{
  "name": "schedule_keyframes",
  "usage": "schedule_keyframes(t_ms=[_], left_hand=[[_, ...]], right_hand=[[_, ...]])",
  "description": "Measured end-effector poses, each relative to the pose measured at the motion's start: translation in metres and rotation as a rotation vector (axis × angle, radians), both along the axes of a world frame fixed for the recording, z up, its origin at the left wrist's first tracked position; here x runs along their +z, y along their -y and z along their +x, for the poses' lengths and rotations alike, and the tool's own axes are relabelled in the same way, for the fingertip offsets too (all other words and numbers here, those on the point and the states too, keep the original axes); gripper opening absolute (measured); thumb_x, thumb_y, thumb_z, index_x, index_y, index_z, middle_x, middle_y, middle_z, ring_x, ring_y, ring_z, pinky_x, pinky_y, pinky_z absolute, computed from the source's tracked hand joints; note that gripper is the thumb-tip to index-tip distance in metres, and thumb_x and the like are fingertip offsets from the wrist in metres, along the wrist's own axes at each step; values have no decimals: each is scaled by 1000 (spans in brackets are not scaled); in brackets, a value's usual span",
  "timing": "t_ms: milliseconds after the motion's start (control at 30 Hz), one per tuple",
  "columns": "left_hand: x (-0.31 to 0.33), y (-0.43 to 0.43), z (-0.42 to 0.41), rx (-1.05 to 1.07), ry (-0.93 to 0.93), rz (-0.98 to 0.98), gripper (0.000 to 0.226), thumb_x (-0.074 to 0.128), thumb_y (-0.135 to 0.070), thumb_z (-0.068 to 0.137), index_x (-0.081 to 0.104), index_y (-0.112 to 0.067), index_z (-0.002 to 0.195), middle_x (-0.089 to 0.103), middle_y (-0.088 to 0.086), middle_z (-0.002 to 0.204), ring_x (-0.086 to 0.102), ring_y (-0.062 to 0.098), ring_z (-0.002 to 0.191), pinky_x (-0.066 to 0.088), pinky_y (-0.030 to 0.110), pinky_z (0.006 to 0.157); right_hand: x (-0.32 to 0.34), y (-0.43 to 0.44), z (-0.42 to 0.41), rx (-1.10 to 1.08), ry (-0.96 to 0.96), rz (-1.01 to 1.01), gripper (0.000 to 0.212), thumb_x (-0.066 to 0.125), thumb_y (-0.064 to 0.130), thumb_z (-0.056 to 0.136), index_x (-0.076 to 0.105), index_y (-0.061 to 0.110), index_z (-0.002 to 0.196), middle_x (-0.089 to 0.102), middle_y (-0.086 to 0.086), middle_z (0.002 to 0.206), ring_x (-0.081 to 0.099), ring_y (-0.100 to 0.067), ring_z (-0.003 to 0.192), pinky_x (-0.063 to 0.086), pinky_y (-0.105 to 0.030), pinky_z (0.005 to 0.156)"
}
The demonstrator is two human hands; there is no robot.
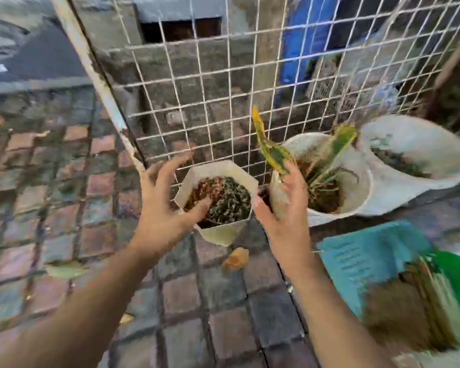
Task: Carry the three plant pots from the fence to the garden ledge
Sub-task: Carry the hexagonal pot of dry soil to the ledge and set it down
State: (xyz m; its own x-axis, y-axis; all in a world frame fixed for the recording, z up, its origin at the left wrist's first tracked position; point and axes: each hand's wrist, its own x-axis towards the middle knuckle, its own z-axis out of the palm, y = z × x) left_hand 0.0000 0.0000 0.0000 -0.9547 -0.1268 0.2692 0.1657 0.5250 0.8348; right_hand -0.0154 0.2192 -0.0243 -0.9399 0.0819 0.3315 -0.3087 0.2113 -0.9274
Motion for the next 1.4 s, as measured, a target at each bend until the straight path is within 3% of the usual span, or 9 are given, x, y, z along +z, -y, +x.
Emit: schedule_keyframes(t_ms=[133,200,267,367,533,667,1033,1233,1400], left_hand=[[-59,0,-3,16,9,44,74,73,-61,73,40,-60,139,36,7,147,25,-32,129,20,-12,100],[-82,-3,-4,33,-12,86,69,71,-60,74,40,-66,135,40,2,148,31,-4,143,26,1,113],[-102,-5,-4,23,-8,212,66,74,-52,74,45,-59,132,41,4,149,37,31,149,36,38,126],[-117,-12,-4,-26,-34,389,62,76,-38,76,46,-44,130,47,12,151,46,44,144,42,67,115],[-128,-13,1,-33,52,475,82,81,-38,74,34,-38,141,42,19,160,47,37,147,45,56,119],[-144,3,5,-27,109,477,108,85,-46,69,20,-28,153,47,9,153,57,20,136,59,24,95],[-160,-2,-7,-73,65,534,119,94,-36,63,17,-37,154,50,-2,153,60,14,136,58,34,107],[-167,-14,-11,-16,-8,530,133,98,-32,53,11,-44,153,47,-4,154,56,15,142,55,33,111],[-178,-13,-18,-35,-12,515,143,101,-16,54,6,-33,160,47,-5,154,56,10,141,54,35,112]], right_hand=[[-52,14,12,24,73,-68,71,70,58,84,31,72,141,41,9,158,38,-7,150,36,-43,125],[-73,15,12,34,121,-100,72,71,59,82,31,69,141,41,5,157,38,-5,149,37,-42,125],[-88,16,8,100,120,-130,73,73,56,84,32,64,143,41,1,161,37,-5,152,37,-46,126],[-100,17,-3,187,110,-133,78,75,49,85,32,52,150,41,-4,165,37,-18,156,37,-55,124],[-95,20,-18,222,225,-311,99,78,44,77,24,35,160,49,-1,156,54,2,138,45,-35,117],[-102,23,-28,269,280,-321,98,77,24,81,18,28,160,42,-11,162,51,-18,141,45,-41,119],[-117,14,-33,355,309,-292,112,83,47,67,21,36,160,41,-6,163,48,-17,145,40,-47,123],[-130,11,-34,357,287,-308,129,95,69,51,25,42,155,42,4,159,52,2,138,53,-23,107],[-147,17,-37,343,232,-271,118,93,30,67,19,42,159,42,17,157,53,12,135,49,-16,105]])
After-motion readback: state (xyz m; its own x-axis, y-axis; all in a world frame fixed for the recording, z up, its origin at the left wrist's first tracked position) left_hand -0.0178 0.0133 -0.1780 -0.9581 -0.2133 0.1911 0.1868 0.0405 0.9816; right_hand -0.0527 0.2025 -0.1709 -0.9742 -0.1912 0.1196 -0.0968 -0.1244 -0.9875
